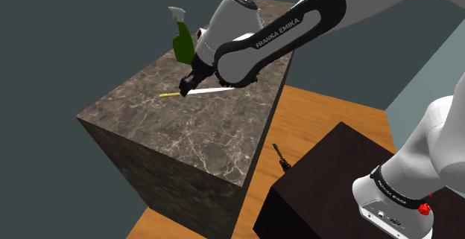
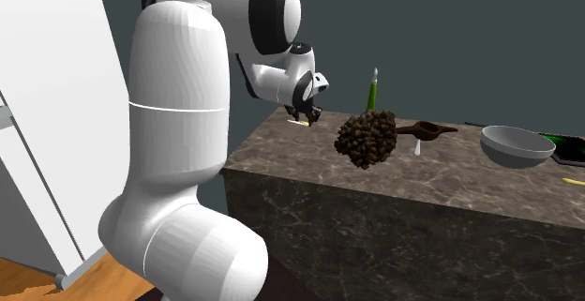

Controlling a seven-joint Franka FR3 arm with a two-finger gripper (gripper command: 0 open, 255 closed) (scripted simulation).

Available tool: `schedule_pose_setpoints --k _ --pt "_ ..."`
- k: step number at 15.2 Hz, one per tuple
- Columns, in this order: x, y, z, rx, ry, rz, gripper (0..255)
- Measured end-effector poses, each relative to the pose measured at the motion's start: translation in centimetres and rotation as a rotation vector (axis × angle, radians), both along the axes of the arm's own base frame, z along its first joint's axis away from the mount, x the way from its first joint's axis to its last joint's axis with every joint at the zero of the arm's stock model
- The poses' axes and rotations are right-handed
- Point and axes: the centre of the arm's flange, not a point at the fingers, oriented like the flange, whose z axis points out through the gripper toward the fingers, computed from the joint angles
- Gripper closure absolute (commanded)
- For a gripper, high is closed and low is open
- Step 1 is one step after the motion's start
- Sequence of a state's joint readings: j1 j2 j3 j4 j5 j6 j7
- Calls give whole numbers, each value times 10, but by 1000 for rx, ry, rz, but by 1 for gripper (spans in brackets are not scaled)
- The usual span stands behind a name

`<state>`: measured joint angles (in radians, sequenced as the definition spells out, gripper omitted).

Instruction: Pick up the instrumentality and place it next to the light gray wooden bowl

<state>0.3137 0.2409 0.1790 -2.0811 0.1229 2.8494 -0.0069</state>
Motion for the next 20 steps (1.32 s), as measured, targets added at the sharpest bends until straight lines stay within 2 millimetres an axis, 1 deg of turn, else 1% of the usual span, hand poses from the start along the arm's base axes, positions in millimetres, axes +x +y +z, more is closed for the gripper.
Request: schedule_pose_setpoints --k 16,18,19,20 --pt "0 2 85 0 0 0 255" --pt "-1 0 95 0 0 0 255" --pt "1 -5 97 0 0 0 255" --pt "4 -15 98 0 1 -1 255"
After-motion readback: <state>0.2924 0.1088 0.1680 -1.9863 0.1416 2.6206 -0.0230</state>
